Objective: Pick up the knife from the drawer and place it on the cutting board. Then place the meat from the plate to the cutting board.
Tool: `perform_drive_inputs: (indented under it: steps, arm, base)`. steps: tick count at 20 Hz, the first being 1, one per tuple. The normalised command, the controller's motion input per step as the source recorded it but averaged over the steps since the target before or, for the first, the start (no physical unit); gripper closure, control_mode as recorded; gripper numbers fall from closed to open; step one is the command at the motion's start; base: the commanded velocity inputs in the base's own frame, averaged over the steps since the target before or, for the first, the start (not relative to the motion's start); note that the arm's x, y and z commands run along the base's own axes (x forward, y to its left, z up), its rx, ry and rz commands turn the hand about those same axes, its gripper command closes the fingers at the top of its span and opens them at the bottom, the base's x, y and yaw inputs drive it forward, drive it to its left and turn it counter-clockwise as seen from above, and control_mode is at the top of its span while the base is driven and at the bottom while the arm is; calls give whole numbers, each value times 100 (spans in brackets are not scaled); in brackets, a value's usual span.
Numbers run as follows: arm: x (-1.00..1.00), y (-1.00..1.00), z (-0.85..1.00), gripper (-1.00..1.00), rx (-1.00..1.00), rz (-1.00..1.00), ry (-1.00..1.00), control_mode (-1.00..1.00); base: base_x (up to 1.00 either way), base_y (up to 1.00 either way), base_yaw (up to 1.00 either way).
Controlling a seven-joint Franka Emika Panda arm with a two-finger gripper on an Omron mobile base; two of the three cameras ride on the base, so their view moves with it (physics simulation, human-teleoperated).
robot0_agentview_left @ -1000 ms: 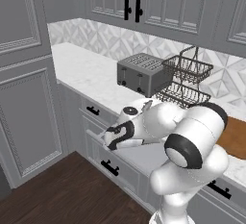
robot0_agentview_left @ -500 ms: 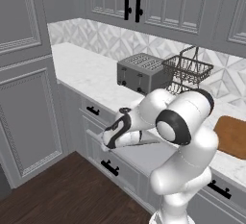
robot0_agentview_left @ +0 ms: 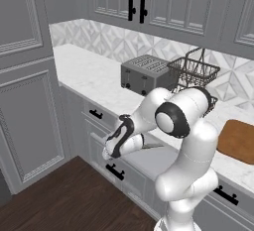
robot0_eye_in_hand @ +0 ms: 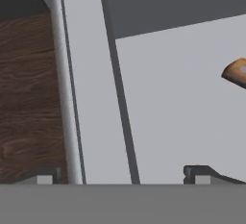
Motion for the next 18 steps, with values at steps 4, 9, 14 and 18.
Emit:
perform_drive_inputs:
  steps: [4,9,14,18]
  arm:
    - [-49,71,-53,-100,-1,15,1,-100]
    - [-68,100,-46,-100,5,11,13,-100]
    - [-62,100,-23,-100,8,7,18,-100]
    - [-43,60,17,-100,-1,3,5,-100]
  base:
    - [0,0,0]
    - [0,0,0]
    - [0,0,0]
    - [0,0,0]
